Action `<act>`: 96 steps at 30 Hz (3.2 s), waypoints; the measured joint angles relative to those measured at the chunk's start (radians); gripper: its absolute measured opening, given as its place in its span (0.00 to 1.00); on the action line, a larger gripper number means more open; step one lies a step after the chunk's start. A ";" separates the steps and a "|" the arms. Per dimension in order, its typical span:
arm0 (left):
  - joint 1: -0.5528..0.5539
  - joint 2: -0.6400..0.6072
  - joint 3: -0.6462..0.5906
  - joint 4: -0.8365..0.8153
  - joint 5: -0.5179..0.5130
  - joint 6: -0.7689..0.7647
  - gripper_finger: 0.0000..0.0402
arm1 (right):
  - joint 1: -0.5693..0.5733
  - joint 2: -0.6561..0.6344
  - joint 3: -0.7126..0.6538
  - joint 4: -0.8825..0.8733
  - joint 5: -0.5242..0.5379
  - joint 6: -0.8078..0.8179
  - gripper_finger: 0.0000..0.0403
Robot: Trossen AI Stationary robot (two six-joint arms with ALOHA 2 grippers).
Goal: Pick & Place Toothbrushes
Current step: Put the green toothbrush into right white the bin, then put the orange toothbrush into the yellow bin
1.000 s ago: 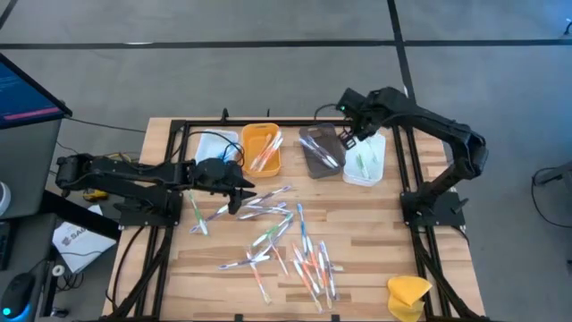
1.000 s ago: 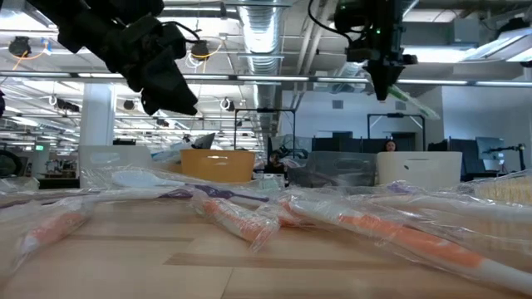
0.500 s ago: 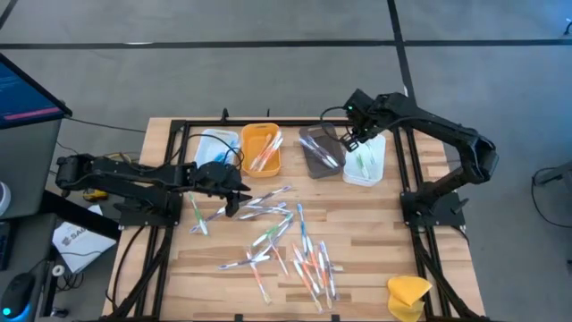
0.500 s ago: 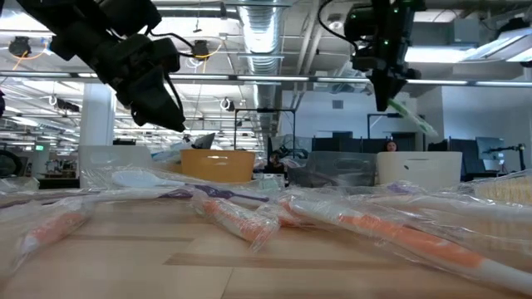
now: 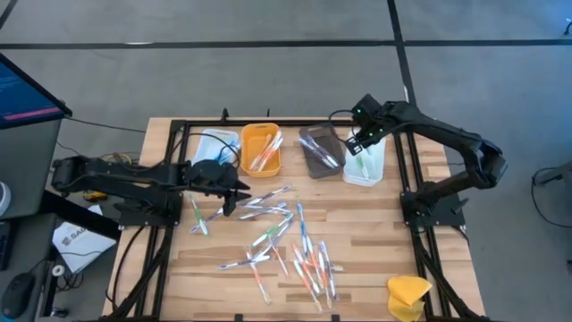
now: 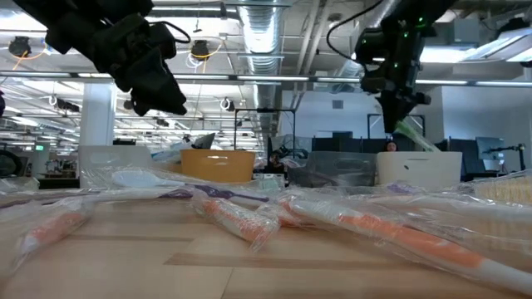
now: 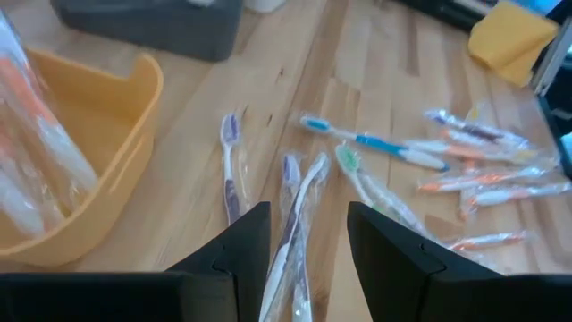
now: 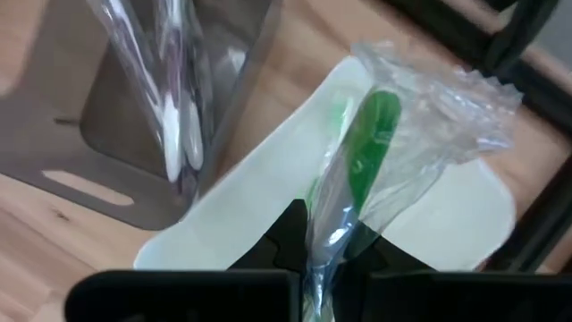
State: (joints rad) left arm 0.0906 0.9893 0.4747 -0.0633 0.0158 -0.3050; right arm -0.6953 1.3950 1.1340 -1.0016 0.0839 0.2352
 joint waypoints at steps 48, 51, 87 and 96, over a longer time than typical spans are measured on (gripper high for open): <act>0.000 -0.074 0.000 -0.010 0.000 0.024 0.36 | 0.067 -0.064 0.023 -0.176 -0.011 0.102 0.19; 0.000 -0.074 0.000 -0.017 0.000 0.070 0.36 | 0.155 -0.155 0.023 -0.225 -0.012 0.128 0.19; -0.223 -0.074 -0.076 0.201 0.000 0.298 0.36 | 1.324 0.054 -0.252 0.592 0.517 0.311 0.19; -0.272 -0.074 -0.138 0.319 0.001 0.305 0.36 | 1.343 0.246 0.053 0.171 0.511 0.406 0.19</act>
State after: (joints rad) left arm -0.1818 0.9157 0.3362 0.2559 0.0165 0.0003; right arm 0.6476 1.6413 1.1868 -0.8306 0.5944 0.6416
